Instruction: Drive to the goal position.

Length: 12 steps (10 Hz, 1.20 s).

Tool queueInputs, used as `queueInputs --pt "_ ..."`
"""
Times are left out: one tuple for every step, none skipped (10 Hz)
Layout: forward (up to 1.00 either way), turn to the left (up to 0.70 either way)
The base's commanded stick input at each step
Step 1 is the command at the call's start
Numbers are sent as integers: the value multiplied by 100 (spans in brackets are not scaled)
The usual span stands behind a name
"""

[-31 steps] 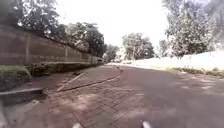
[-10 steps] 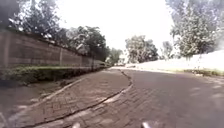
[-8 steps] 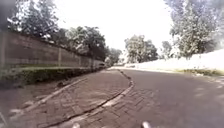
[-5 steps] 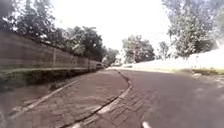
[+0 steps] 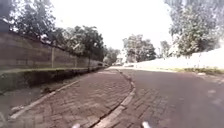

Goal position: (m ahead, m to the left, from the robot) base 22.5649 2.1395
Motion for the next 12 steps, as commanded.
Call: queueInputs --pt "70 0" --pt "70 0" --pt "70 0" --pt "70 0" --pt "70 0" --pt "70 0" --pt "70 0" --pt "70 0" --pt "70 0" --pt "70 0" --pt "70 0" --pt "70 0"
